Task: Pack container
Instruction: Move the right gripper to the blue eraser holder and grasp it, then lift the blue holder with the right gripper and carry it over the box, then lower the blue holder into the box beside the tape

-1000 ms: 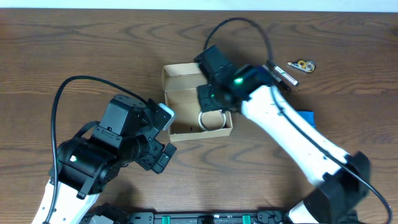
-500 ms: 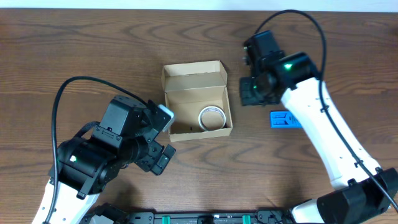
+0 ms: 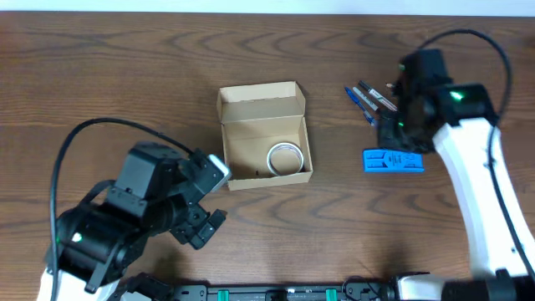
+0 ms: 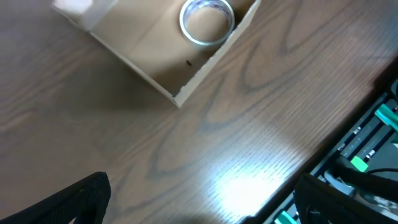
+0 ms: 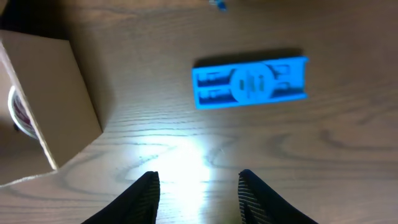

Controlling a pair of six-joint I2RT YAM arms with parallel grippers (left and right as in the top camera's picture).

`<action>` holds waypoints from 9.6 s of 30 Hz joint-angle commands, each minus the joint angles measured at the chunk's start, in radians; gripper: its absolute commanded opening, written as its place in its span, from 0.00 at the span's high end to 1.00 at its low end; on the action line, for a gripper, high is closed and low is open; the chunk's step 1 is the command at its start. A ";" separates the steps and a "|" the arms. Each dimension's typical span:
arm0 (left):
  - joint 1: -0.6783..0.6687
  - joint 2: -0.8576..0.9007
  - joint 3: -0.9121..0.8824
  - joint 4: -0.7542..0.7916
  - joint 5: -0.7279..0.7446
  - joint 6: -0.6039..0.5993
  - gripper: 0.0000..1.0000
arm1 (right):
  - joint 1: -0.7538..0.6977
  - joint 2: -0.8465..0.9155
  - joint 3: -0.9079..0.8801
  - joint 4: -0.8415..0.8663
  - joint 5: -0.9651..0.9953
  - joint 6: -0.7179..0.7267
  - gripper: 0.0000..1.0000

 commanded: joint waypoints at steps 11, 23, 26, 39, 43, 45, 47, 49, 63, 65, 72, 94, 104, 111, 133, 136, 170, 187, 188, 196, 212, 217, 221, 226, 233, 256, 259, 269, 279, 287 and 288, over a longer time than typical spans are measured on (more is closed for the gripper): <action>0.224 -0.008 0.037 -0.005 0.257 0.172 0.05 | -0.027 -0.170 -0.198 0.010 0.005 0.076 0.52; 0.224 -0.008 0.037 -0.006 0.249 0.172 0.05 | -0.033 -0.169 -0.217 0.052 0.147 0.567 0.08; 0.224 -0.008 0.037 -0.006 0.249 0.172 0.05 | -0.033 -0.169 -0.220 0.060 0.147 0.657 0.04; 0.224 -0.008 0.037 -0.006 0.249 0.172 0.05 | -0.043 -0.145 -0.302 0.269 0.103 0.821 0.01; 0.224 -0.008 0.037 -0.006 0.249 0.172 0.05 | -0.046 -0.124 -0.308 0.277 0.119 0.940 0.01; 0.224 -0.008 0.037 -0.006 0.249 0.172 0.05 | -0.053 -0.095 -0.314 0.257 0.100 1.060 0.01; 0.224 -0.008 0.037 -0.006 0.249 0.172 0.05 | -0.064 -0.047 -0.315 0.243 0.069 1.149 0.01; 0.224 -0.008 0.037 -0.006 0.249 0.172 0.05 | -0.080 0.015 -0.315 0.254 0.026 1.161 0.02; 0.224 -0.008 0.037 -0.006 0.249 0.172 0.05 | -0.196 0.286 -0.300 0.408 -0.056 1.112 0.04; 0.224 -0.008 0.037 -0.006 0.249 0.172 0.05 | -0.197 0.300 -0.298 0.411 -0.056 1.115 0.05; 0.224 -0.008 0.037 -0.006 0.249 0.172 0.05 | -0.203 0.351 -0.262 0.411 -0.053 1.104 0.06; 0.224 -0.008 0.037 -0.006 0.249 0.172 0.05 | -0.203 0.439 -0.218 0.409 0.029 1.089 0.10; 0.224 -0.008 0.037 -0.006 0.249 0.172 0.05 | -0.203 0.465 -0.218 0.414 0.046 1.084 0.14; 0.224 -0.008 0.037 -0.006 0.249 0.172 0.05 | -0.203 0.471 -0.218 0.415 0.069 1.081 0.18; 0.224 -0.008 0.037 -0.006 0.249 0.172 0.05 | -0.199 0.508 -0.218 0.438 0.091 1.066 0.35; 0.224 -0.008 0.037 -0.006 0.249 0.172 0.05 | -0.198 0.508 -0.218 0.437 0.091 1.062 0.38; 0.224 -0.008 0.037 -0.006 0.249 0.172 0.05 | -0.199 0.508 -0.175 0.421 -0.015 1.001 0.68; 0.224 -0.008 0.037 -0.006 0.249 0.172 0.05 | -0.088 0.508 0.324 0.142 -0.016 0.806 0.67; 0.224 -0.008 0.037 -0.006 0.249 0.172 0.05 | -0.072 0.508 0.347 0.134 -0.015 0.797 0.67; 0.224 -0.008 0.037 -0.006 0.249 0.172 0.05 | 0.111 0.508 0.486 0.097 -0.026 0.785 0.66; 0.224 -0.008 0.037 -0.006 0.249 0.172 0.05 | 0.446 0.508 0.491 0.204 0.006 0.486 0.64; 0.224 -0.008 0.037 -0.006 0.249 0.172 0.05 | 0.510 0.508 0.491 0.240 0.069 0.292 0.64; 0.224 -0.008 0.037 -0.006 0.249 0.172 0.05 | 0.538 0.511 0.489 0.251 0.084 0.194 0.64; 0.224 -0.008 0.037 -0.006 0.249 0.172 0.05 | 0.570 0.534 0.486 0.249 0.083 0.088 0.66; 0.224 -0.008 0.037 -0.006 0.249 0.172 0.05 | 0.605 0.538 0.483 0.237 0.035 -0.208 0.65; 0.224 -0.008 0.037 -0.006 0.249 0.172 0.05 | 0.622 0.538 0.452 0.041 -0.180 -0.853 0.63; 0.224 -0.008 0.037 -0.006 0.249 0.172 0.05 | 0.622 0.538 0.433 0.044 -0.182 -0.930 0.63; 0.224 -0.008 0.037 -0.006 0.249 0.172 0.05 | 0.617 0.538 0.336 0.132 -0.142 -1.158 0.64; 0.224 -0.008 0.037 -0.006 0.249 0.172 0.05 | 0.594 0.538 0.281 0.237 -0.065 -1.323 0.61; 0.224 -0.008 0.037 -0.006 0.249 0.172 0.05 | 0.570 0.558 0.255 0.322 -0.044 -1.342 0.63; 0.224 -0.008 0.037 -0.006 0.249 0.172 0.05 | 0.570 0.570 0.255 0.329 -0.044 -1.342 0.62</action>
